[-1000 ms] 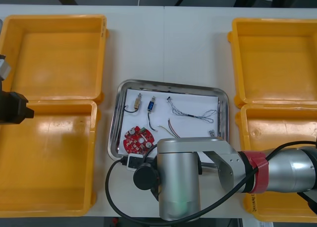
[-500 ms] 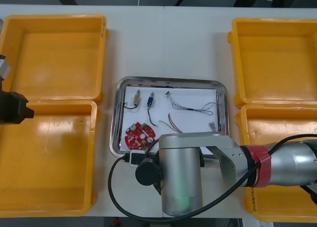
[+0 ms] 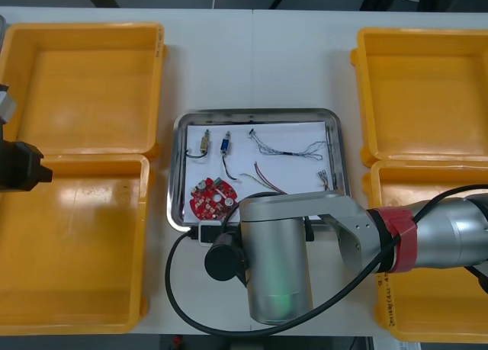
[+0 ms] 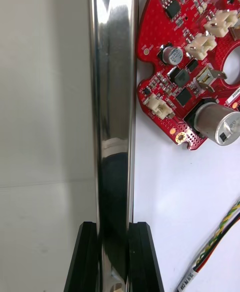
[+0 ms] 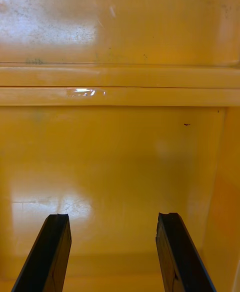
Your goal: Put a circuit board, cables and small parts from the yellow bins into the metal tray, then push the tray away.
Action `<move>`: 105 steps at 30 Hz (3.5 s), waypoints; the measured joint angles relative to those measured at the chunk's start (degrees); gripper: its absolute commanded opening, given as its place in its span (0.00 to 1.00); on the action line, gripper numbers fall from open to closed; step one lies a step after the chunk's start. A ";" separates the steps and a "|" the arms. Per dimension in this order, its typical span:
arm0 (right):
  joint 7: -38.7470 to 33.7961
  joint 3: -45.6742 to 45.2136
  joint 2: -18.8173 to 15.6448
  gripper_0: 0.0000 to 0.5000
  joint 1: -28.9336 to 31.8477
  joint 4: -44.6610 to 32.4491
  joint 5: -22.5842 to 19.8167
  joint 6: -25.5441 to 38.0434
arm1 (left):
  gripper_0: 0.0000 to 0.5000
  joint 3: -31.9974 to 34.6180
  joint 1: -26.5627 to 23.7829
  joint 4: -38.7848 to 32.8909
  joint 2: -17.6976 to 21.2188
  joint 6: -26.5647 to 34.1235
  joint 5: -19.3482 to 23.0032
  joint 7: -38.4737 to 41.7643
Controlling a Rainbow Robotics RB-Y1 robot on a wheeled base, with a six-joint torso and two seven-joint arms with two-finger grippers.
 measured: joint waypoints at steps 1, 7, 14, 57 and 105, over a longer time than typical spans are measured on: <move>0.12 0.00 -0.01 0.00 -0.41 0.10 0.00 0.00 | 1.00 0.00 0.00 0.00 0.00 0.00 0.00 0.00; 2.66 0.00 -0.03 0.00 -2.85 1.29 0.00 -0.01 | 1.00 0.00 0.00 0.00 0.00 0.00 0.00 0.00; 3.24 0.01 -0.03 0.00 -5.38 3.49 0.00 -0.02 | 1.00 0.00 0.00 0.00 0.00 0.00 0.00 0.00; 10.48 -2.58 -0.05 0.00 -14.74 24.36 -5.48 -9.77 | 1.00 0.00 0.00 -0.01 0.00 0.00 0.00 0.00; 14.00 -6.08 0.66 0.00 -17.89 35.56 -9.29 -19.76 | 1.00 0.00 0.00 -0.01 0.00 0.00 0.00 0.00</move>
